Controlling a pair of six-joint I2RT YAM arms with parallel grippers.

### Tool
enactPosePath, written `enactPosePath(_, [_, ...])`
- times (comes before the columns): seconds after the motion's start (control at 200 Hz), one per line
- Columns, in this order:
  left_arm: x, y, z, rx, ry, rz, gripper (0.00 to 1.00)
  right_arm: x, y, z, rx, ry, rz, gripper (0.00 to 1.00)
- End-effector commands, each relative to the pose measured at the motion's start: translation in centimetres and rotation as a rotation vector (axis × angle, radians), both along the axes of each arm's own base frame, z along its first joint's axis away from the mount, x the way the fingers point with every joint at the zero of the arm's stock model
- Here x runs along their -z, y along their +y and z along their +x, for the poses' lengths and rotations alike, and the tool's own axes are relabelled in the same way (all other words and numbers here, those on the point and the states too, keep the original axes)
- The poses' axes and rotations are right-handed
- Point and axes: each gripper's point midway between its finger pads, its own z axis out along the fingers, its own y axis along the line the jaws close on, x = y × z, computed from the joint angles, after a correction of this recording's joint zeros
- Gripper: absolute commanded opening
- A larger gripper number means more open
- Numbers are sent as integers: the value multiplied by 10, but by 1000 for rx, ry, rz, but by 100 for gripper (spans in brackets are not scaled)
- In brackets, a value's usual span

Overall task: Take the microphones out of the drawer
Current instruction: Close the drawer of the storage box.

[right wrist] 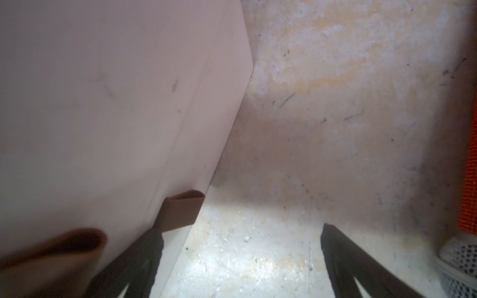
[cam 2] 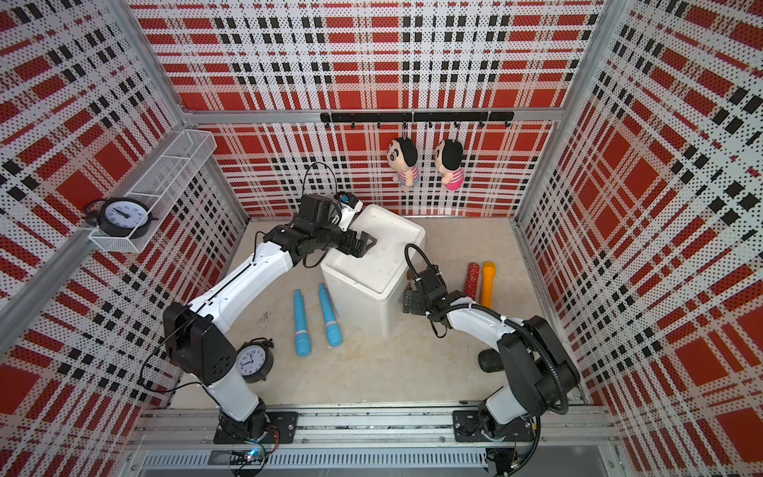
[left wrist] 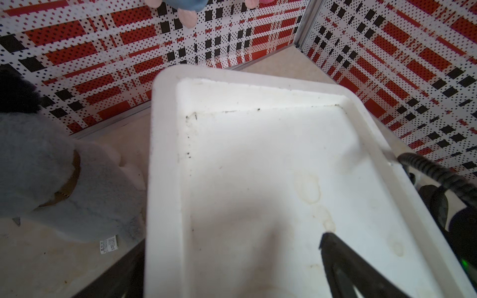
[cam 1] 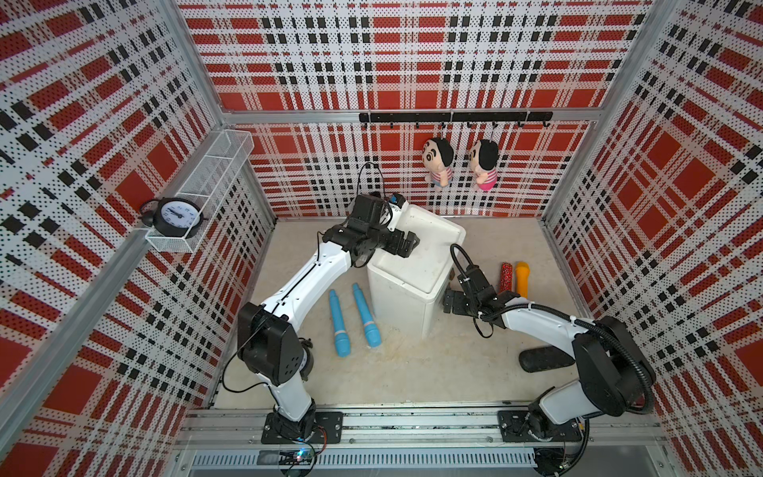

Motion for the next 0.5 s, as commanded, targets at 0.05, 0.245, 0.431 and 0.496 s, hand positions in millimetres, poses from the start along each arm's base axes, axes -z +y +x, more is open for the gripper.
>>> enactPosePath(0.05, [18,-21,-17,100,58,-9,98,-30,19,15,12,-99,84,100])
enactPosePath(0.245, [21,-15,-9,58,42,21,98,-27,14,10,27,-79,74,100])
enactPosePath(0.431, [25,-9,-3,22,33,54,98,-19,20,9,12,-65,101,100])
enactPosePath(0.496, [23,-6,-3,11,23,61,99,-17,20,8,5,-64,98,100])
